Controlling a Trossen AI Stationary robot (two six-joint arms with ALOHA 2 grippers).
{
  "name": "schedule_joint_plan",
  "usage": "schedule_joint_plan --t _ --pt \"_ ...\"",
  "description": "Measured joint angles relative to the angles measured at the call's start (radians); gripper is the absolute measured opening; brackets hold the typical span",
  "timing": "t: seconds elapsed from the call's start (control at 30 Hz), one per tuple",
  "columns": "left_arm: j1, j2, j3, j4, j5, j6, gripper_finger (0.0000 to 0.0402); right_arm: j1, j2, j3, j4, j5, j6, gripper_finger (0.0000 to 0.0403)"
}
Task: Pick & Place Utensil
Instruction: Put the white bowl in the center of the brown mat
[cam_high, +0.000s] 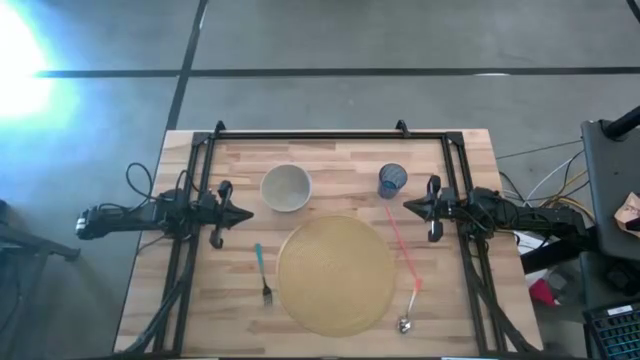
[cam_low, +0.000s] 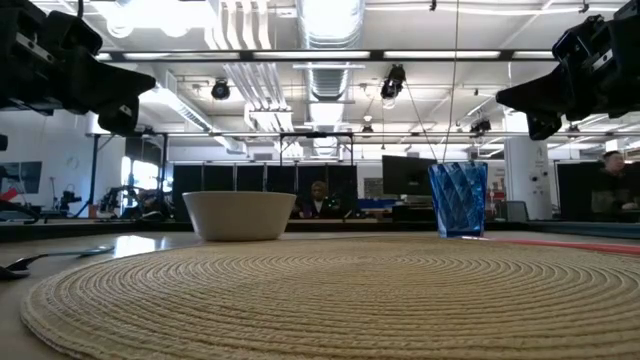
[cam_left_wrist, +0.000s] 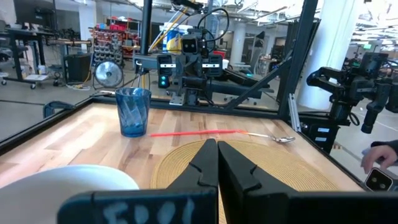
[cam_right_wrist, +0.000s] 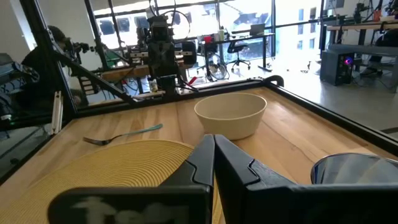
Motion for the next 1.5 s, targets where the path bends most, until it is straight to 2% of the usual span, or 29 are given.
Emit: schedule_joint_plan --t 0.3,0.77,0.97,1.1,1.23,1.4,1.5 --pt "0.0 0.0 0.0 0.002 -0.003 0.088 0.0 0.0 0.0 0.0 0.0 0.0 0.0 0.0008" --pt "0.0 0.0 0.0 0.011 -0.007 0.106 0.0001 0.0 0.0 0.0 0.0 0.0 0.0 0.0008" --pt "0.0 0.0 0.0 0.011 -0.018 0.099 0.004 0.0 0.0 0.0 0.0 0.0 0.0 0.0008" --pt "0.0 0.0 0.0 0.027 -0.104 0.058 0.0085 0.0 0.0 0.0 0.0 0.0 0.0 0.0008" --pt "0.0 0.0 0.0 0.098 -0.283 -0.043 0.0123 0.0 0.0 0.0 0.0 0.0 0.0 0.0008" --pt "0.0 0.0 0.0 0.204 -0.458 -0.064 0.0147 0.0 0.0 0.0 0.0 0.0 0.0 0.0008" --pt "0.0 0.005 0.011 0.205 -0.535 -0.063 0.0151 0.0 0.0 0.0 0.0 0.0 0.0 0.0008"
